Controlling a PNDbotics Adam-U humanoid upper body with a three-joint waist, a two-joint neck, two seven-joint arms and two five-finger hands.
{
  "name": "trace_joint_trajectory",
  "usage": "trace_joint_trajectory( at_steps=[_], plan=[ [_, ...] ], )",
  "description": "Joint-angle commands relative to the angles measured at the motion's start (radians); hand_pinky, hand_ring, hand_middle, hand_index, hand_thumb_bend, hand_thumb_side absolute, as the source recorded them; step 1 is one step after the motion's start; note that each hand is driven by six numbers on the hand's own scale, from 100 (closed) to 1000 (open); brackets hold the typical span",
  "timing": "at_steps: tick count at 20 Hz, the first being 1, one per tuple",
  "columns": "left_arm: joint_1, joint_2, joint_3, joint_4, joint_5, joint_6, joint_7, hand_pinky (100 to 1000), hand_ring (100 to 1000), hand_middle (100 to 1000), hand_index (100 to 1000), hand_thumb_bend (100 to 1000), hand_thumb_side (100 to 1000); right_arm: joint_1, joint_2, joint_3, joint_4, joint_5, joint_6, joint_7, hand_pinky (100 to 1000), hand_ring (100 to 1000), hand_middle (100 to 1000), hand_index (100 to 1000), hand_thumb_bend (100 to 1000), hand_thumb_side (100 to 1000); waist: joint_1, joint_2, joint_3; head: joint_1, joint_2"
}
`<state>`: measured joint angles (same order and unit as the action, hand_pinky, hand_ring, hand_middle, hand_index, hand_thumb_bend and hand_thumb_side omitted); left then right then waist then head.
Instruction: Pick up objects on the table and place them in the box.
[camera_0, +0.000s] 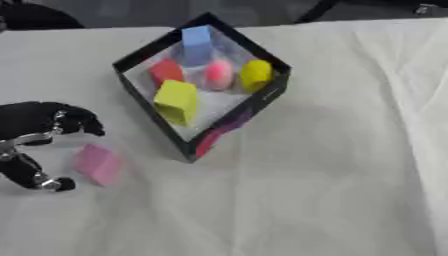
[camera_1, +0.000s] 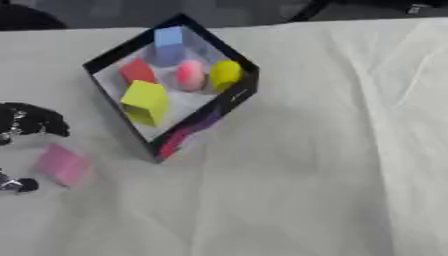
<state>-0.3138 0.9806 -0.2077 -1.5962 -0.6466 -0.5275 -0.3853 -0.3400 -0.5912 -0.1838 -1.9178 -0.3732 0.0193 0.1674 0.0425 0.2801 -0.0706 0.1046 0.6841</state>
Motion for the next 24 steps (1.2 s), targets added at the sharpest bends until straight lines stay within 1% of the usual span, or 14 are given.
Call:
trace_joint_trajectory(
  at_steps=[1, 4, 9, 11, 12, 13, 15, 16, 17, 18, 21, 24],
  plan=[
    [-0.019, 0.016, -0.005, 0.017, -0.016, -0.014, -0.008, 889, 924, 811, 890, 489, 313, -0.011, -0.021, -0.006, -0.010, 0.005, 0.000, 0.002, 910, 602, 597, 830, 100, 523, -0.002, 0.002, -0.003, 0.006, -0.008],
    [-0.028, 0.008, -0.011, 0.021, -0.014, -0.027, -0.012, 886, 920, 808, 887, 454, 299, -0.012, -0.020, -0.006, -0.010, 0.006, 0.001, 0.003, 910, 603, 597, 830, 100, 523, -0.002, 0.003, -0.004, 0.008, -0.009],
    [-0.047, -0.002, -0.016, 0.025, 0.018, -0.043, -0.025, 878, 908, 797, 867, 403, 283, -0.013, -0.020, -0.004, -0.009, 0.007, 0.003, 0.006, 910, 603, 597, 830, 100, 522, 0.000, 0.003, -0.006, 0.011, -0.009],
    [-0.053, -0.006, -0.018, 0.027, 0.031, -0.045, -0.031, 870, 897, 779, 829, 366, 277, -0.013, -0.020, -0.004, -0.009, 0.008, 0.004, 0.006, 911, 603, 597, 830, 100, 522, 0.001, 0.004, -0.007, 0.013, -0.009],
    [-0.056, -0.007, -0.018, 0.029, 0.037, -0.046, -0.035, 862, 886, 759, 789, 339, 272, -0.013, -0.020, -0.004, -0.009, 0.009, 0.004, 0.007, 911, 603, 598, 831, 100, 521, 0.001, 0.004, -0.008, 0.013, -0.010],
    [-0.058, -0.009, -0.019, 0.031, 0.043, -0.046, -0.040, 853, 873, 740, 762, 333, 272, -0.014, -0.020, -0.004, -0.009, 0.009, 0.004, 0.007, 911, 603, 598, 831, 100, 521, 0.001, 0.004, -0.008, 0.013, -0.009],
    [-0.061, -0.010, -0.020, 0.034, 0.049, -0.044, -0.050, 819, 820, 661, 686, 303, 269, -0.014, -0.019, -0.005, -0.009, 0.010, 0.005, 0.007, 911, 603, 598, 831, 100, 521, 0.002, 0.005, -0.008, 0.014, -0.009],
    [-0.061, -0.011, -0.019, 0.034, 0.052, -0.042, -0.053, 784, 778, 601, 621, 258, 261, -0.014, -0.019, -0.005, -0.009, 0.011, 0.006, 0.007, 911, 604, 598, 831, 100, 522, 0.002, 0.005, -0.008, 0.014, -0.008],
    [-0.061, -0.012, -0.019, 0.034, 0.057, -0.039, -0.057, 759, 752, 563, 576, 224, 253, -0.014, -0.019, -0.005, -0.009, 0.011, 0.006, 0.007, 911, 604, 598, 831, 100, 522, 0.002, 0.005, -0.007, 0.014, -0.008],
    [-0.060, -0.013, -0.018, 0.030, 0.064, -0.037, -0.062, 741, 735, 538, 550, 200, 248, -0.014, -0.019, -0.005, -0.009, 0.011, 0.006, 0.006, 911, 604, 598, 831, 100, 522, 0.003, 0.005, -0.007, 0.014, -0.008],
    [-0.058, -0.009, 0.005, -0.016, 0.103, -0.036, -0.063, 712, 701, 505, 497, 161, 229, -0.013, -0.021, -0.006, -0.009, 0.011, 0.006, 0.005, 911, 604, 598, 831, 100, 523, 0.003, 0.004, -0.004, 0.010, -0.007],
    [-0.064, 0.009, 0.050, -0.105, 0.175, -0.030, -0.030, 711, 693, 507, 490, 134, 211, -0.010, -0.023, -0.008, -0.010, 0.010, 0.006, 0.002, 911, 604, 598, 831, 100, 523, 0.004, 0.000, -0.002, 0.004, -0.002]
  ],
)
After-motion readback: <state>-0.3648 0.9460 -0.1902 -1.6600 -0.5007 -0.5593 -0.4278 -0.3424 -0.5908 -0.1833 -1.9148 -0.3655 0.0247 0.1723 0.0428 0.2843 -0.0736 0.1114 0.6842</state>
